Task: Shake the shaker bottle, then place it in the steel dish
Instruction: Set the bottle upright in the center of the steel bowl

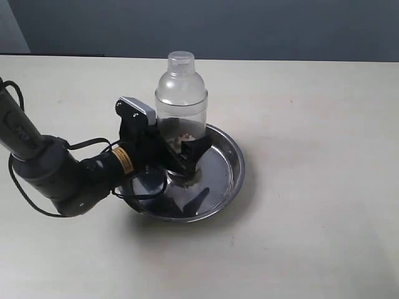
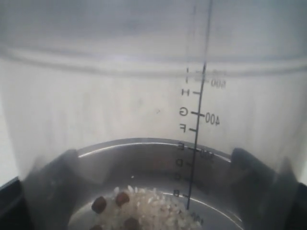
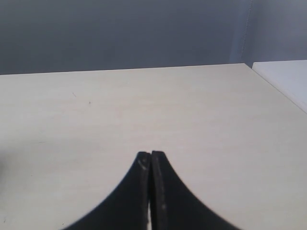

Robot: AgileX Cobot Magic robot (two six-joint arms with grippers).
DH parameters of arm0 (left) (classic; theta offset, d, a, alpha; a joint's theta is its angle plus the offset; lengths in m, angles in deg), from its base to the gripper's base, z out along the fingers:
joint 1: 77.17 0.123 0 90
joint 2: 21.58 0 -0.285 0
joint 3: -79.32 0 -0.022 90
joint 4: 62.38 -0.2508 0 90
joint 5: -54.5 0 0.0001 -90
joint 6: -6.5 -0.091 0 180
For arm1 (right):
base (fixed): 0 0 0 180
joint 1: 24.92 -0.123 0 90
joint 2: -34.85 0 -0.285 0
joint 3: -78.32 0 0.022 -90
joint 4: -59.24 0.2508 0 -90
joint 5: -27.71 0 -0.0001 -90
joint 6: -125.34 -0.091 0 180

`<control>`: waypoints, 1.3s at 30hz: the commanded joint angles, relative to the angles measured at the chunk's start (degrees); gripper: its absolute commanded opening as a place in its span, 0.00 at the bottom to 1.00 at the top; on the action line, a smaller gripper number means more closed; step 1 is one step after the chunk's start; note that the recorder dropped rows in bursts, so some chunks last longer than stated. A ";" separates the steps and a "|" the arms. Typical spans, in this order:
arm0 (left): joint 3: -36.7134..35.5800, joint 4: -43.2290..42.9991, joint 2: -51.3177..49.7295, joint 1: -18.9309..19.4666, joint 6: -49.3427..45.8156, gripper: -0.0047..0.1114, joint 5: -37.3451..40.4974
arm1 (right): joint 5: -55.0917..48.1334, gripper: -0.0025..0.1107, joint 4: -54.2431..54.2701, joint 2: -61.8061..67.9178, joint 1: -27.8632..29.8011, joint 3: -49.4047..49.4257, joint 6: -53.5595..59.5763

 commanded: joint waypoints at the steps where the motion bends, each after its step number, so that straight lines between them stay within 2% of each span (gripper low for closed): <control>1: -1.05 -1.32 0.59 0.01 0.43 0.22 0.83 | 0.72 0.01 0.04 -0.27 0.27 0.07 0.11; 6: -1.27 -2.84 1.29 0.01 0.55 0.23 0.83 | 0.72 0.01 0.04 -0.27 0.27 0.07 0.11; 11: -2.15 -2.73 1.54 0.01 4.72 0.26 0.83 | 0.72 0.01 0.04 -0.27 0.27 0.07 0.11; 19: -5.25 0.87 3.36 0.11 4.77 0.51 0.83 | 0.72 0.01 0.04 -0.27 0.27 0.07 0.11; 26: -5.46 -1.18 3.36 0.11 4.28 0.51 0.83 | 0.72 0.01 0.04 -0.27 0.27 0.07 0.11; 30: -5.46 -1.31 3.36 0.11 -0.85 0.49 0.83 | 0.72 0.01 0.04 -0.27 0.27 0.07 0.11; 34: -5.46 -1.46 3.36 0.11 -1.12 0.49 0.83 | 0.72 0.01 0.04 -0.27 0.27 0.07 0.11; 36: -5.46 -1.46 3.36 0.11 -1.12 0.53 0.83 | 0.72 0.01 0.04 -0.27 0.27 0.07 0.11; 39: -5.46 -1.09 3.36 0.11 -0.90 0.70 0.83 | 0.72 0.01 0.04 -0.27 0.27 0.07 0.11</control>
